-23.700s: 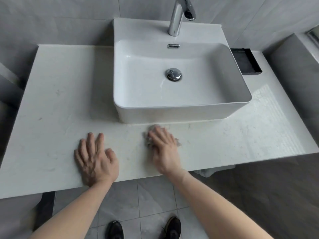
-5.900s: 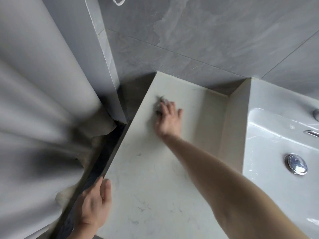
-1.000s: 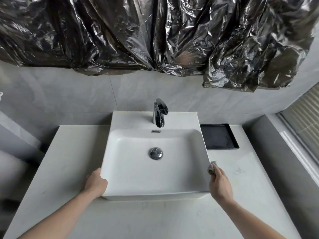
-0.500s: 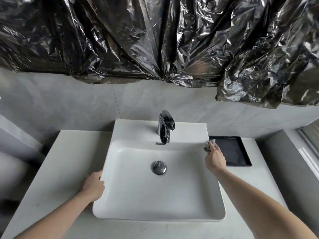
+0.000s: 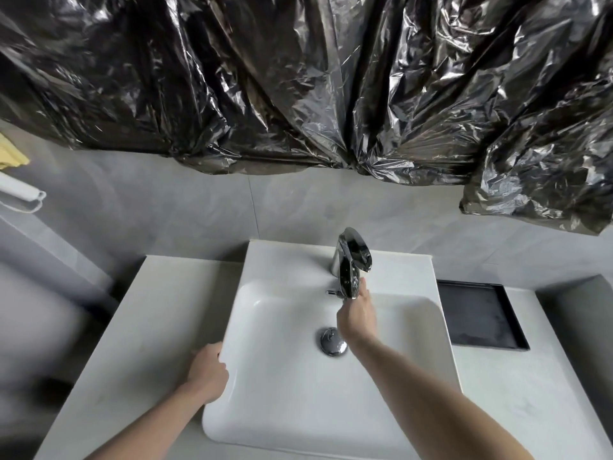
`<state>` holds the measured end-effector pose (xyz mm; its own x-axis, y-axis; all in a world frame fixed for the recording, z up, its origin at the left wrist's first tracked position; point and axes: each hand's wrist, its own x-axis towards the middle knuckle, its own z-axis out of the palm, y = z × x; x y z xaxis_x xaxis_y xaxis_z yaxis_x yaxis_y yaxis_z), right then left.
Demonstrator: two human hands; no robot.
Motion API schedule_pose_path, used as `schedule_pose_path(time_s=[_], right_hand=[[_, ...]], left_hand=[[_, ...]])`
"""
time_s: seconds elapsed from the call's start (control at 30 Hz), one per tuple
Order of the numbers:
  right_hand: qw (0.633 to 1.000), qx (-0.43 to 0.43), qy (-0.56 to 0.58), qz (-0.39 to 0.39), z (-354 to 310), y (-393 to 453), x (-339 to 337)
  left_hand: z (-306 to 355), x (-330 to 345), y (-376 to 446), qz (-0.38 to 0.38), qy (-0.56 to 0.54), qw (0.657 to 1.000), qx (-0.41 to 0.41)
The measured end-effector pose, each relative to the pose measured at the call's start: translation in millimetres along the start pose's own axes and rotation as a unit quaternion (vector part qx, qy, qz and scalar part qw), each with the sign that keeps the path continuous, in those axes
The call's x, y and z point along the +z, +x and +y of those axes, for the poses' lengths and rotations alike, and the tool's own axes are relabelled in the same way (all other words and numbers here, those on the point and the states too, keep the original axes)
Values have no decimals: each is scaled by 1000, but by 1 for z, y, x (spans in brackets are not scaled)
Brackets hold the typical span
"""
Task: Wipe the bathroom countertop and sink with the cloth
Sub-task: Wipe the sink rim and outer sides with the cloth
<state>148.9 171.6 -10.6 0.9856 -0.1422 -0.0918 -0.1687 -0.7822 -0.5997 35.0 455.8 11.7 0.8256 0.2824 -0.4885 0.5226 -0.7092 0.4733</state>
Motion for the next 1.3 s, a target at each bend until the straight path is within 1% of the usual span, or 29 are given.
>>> schedule_pose_path(time_s=[0.03,0.1,0.2,0.3,0.4,0.47,0.57,0.67,0.73,0.77,0.87,0.93,1.03,1.1,1.13,1.23,1.3], right_hand=[[1000,-3,-19,-10,2,-4,0],[998,-35,-47,-37,10,-12,-4],[993,-108,-32,-43,16,-29,-6],[984,-174,-7,-37,2,-37,0],[977,-206,-13,-54,-20,-25,20],[976,-202,-45,-68,-32,-6,33],[986,-140,-64,-70,-47,24,42],[992,-96,-81,-27,-61,30,59],[988,-106,-112,-20,-76,20,71],[984,-130,-119,-35,-88,14,79],[965,-207,-118,-113,-127,-1,103],[955,-236,-120,-137,-141,-3,116],[941,-275,-113,-160,-139,8,114],[931,-295,-133,-170,-126,23,101],[934,-284,-141,-162,-118,31,93],[964,-189,-148,-115,-90,56,68],[968,-157,-175,-92,-72,68,57]], left_hand=[[-1,-1,0,0,0,1000,-1],[-2,-2,-1,3,2,1000,-1],[-3,-1,-5,2,-13,1000,0],[-4,-1,-9,3,-18,1000,4],[-5,-1,-13,-6,-23,1000,21],[-6,-1,-13,3,-31,999,27],[-7,-1,-10,13,-39,999,24],[-10,0,-10,32,-37,998,29],[-9,3,-12,33,-36,998,29],[-10,4,-12,33,-32,999,25],[-15,6,-10,45,-10,999,10],[-20,6,-9,36,-5,999,9],[-26,3,-7,18,-7,1000,18],[-28,1,-5,1,-23,999,24],[-28,-1,-5,-7,-34,999,25],[-28,-4,-3,-22,-58,998,29],[-28,-6,-3,-25,-63,997,28]])
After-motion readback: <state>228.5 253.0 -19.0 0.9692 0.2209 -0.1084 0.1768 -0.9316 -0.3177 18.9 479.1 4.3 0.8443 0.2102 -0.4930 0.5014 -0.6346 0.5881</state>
